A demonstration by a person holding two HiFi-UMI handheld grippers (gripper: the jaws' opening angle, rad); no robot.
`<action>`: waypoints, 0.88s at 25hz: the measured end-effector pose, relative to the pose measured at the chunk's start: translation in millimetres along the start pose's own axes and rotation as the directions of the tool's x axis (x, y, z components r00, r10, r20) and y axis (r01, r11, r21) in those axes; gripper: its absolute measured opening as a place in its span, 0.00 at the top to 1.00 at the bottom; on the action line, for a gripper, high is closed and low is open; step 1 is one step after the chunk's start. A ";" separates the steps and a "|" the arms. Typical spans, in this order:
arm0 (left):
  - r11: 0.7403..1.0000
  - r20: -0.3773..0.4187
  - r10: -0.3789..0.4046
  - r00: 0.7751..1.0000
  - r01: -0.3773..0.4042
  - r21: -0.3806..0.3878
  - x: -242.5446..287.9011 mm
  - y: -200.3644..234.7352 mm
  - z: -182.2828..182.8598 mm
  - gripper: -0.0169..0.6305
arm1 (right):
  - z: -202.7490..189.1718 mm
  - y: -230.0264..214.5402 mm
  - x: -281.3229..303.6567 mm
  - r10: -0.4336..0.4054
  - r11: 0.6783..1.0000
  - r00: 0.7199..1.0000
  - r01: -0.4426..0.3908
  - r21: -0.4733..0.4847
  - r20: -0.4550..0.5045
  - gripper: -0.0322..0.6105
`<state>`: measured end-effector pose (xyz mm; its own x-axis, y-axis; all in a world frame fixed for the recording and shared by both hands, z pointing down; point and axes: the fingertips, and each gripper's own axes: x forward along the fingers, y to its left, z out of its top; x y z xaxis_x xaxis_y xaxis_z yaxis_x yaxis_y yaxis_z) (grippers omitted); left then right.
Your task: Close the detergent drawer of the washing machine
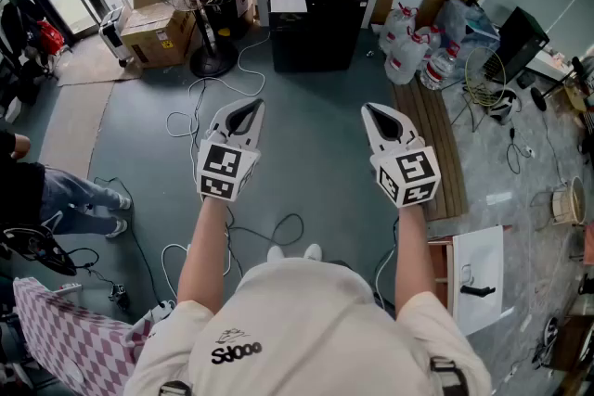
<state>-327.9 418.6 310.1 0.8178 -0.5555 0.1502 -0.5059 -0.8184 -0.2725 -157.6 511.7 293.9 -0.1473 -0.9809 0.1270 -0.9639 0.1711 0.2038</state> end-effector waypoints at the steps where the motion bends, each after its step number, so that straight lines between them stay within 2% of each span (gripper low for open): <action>1: 1.000 0.000 -0.002 1.000 0.002 0.000 1.8 -2.1 0.8 0.95 | -1.2 -1.7 0.1 0.004 1.000 1.000 -0.004 -0.001 0.000 0.94; 11: 0.999 -0.015 0.029 0.999 -0.030 -0.037 21.7 -18.9 3.4 0.95 | -16.5 -32.6 -4.3 0.062 0.997 0.998 -0.063 0.052 0.022 0.94; 15: 0.998 -0.029 0.049 0.998 -0.050 -0.030 31.1 -28.5 4.8 0.95 | -26.2 -46.6 -8.1 0.099 0.992 0.994 -0.102 0.072 0.044 0.94; 22: 0.998 -0.036 0.046 0.998 -0.047 -0.037 63.7 -40.4 14.7 0.95 | -30.1 -69.9 -3.7 0.124 0.990 0.990 -0.129 0.062 0.073 0.94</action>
<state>-251.3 418.5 316.7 0.7834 -0.5975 0.1712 -0.5538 -0.7960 -0.2443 -83.0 506.1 308.4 -0.2820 -0.9561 0.0798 -0.9488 0.2903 0.1249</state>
